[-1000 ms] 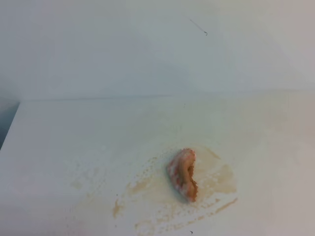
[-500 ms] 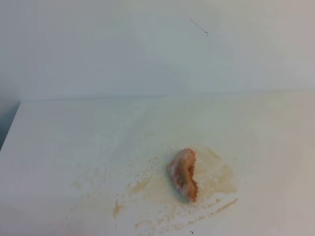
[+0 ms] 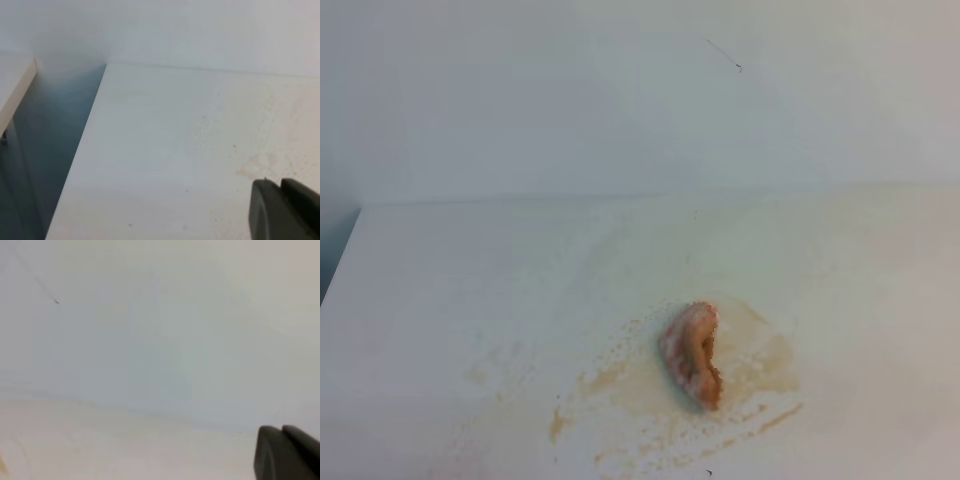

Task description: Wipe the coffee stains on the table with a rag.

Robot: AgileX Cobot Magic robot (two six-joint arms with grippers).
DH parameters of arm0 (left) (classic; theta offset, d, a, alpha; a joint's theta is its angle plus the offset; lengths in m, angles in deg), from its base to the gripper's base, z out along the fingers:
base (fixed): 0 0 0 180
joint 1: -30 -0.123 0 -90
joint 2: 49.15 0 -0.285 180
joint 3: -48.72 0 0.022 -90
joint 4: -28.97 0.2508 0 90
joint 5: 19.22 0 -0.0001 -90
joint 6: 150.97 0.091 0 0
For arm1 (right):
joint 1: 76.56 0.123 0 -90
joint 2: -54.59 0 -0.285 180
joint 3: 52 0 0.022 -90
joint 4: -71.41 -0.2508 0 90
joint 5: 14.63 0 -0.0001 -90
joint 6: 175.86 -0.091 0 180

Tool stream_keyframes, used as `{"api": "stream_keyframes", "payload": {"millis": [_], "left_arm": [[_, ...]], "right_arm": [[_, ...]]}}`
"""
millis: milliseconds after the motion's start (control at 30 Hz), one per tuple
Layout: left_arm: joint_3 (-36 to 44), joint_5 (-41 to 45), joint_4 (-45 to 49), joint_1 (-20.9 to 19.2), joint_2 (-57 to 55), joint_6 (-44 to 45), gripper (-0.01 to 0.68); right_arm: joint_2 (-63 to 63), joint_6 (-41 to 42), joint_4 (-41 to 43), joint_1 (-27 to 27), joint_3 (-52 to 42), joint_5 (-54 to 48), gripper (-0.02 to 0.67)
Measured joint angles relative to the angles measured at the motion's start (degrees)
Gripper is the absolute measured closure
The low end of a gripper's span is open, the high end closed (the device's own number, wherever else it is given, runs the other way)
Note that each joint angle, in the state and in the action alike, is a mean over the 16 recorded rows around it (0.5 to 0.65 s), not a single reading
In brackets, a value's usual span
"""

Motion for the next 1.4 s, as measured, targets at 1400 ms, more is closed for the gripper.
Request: {"api": "stream_keyframes", "payload": {"millis": [1400], "left_arm": [[0.0, -0.07, 0.0, 0.03, 0.0, 0.0, 0.673]], "right_arm": [[-3.27, -3.73, 4.82, -1.48, -12.27, -1.99, 0.65]]}}
